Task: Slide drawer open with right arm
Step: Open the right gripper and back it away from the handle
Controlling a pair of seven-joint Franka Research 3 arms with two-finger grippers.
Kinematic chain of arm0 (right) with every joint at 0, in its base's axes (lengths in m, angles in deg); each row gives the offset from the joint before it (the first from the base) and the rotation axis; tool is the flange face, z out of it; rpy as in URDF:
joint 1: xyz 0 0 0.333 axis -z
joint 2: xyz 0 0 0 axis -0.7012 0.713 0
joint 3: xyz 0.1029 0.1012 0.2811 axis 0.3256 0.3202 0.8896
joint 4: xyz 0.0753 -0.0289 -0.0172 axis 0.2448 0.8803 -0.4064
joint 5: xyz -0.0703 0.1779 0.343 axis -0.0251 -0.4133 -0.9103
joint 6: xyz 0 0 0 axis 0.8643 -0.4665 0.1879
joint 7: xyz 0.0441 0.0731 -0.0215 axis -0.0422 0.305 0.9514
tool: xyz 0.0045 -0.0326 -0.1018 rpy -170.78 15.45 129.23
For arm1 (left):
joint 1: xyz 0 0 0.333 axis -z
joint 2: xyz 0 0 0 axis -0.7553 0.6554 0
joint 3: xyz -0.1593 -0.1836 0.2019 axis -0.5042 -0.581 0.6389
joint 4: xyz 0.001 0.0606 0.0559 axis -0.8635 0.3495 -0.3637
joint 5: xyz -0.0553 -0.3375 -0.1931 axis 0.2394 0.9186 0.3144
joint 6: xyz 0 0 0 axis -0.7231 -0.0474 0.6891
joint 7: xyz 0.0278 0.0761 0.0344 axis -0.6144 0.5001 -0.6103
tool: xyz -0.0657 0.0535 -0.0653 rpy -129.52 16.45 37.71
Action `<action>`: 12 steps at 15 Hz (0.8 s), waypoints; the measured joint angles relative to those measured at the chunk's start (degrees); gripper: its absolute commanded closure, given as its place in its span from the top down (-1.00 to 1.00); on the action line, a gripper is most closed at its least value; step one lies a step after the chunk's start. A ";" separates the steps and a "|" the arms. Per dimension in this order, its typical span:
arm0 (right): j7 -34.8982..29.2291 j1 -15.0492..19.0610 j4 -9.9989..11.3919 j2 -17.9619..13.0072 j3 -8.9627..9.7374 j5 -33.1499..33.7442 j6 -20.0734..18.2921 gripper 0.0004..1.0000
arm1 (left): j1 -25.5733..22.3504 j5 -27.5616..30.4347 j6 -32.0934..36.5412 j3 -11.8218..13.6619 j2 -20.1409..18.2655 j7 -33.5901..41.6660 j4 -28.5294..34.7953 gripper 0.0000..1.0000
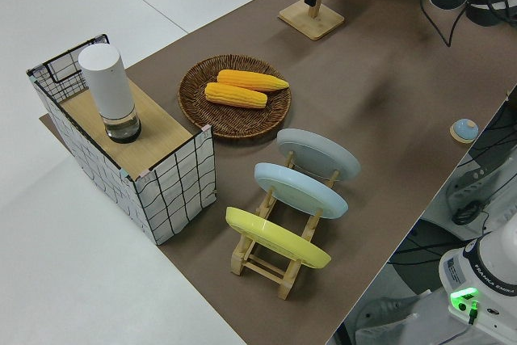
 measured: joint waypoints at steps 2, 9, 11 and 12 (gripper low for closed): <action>-0.10 -0.05 -2.20 0.00 0.34 -4.10 0.00 0.98 | 0.00 0.00 0.00 0.00 0.00 0.00 0.00 0.99; 0.46 1.20 -10.42 -2.54 -0.31 -20.43 0.93 0.98 | 0.00 0.00 0.00 0.00 0.00 0.00 0.00 0.99; 0.95 2.73 -11.19 -4.70 -0.46 -26.01 2.43 0.98 | 0.00 0.00 0.00 0.00 0.00 0.00 0.00 0.99; 1.09 3.65 -11.32 -5.88 -0.53 -28.86 3.03 0.98 | 0.00 0.00 0.00 0.00 0.00 0.00 0.00 0.99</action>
